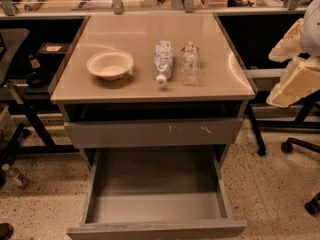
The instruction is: Close middle drawer
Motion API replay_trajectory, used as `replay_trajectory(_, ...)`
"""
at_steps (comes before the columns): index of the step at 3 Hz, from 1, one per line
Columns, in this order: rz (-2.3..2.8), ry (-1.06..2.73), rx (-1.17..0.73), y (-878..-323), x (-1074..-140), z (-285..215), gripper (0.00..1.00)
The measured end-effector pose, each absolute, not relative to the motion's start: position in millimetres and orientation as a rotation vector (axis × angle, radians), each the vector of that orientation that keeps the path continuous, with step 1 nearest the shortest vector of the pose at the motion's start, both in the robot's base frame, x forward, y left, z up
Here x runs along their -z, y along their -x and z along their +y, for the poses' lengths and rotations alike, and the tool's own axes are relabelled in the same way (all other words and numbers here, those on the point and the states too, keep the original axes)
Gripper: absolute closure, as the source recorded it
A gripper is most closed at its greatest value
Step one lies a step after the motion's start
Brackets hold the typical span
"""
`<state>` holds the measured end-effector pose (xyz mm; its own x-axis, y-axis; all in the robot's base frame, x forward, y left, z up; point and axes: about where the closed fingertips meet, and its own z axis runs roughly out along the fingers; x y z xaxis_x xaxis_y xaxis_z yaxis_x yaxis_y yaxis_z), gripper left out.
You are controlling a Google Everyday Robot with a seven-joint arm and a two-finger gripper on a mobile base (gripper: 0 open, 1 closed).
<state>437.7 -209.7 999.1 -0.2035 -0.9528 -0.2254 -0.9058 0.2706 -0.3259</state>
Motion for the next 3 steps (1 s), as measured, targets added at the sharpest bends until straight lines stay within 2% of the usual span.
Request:
replay_trajectory(2,2.17,1.686,0.171,-437.7,-999.1,-209.7,0.88)
replay_trajectory(3,2.17,1.686,0.171,-437.7,-999.1,-209.7,1.0)
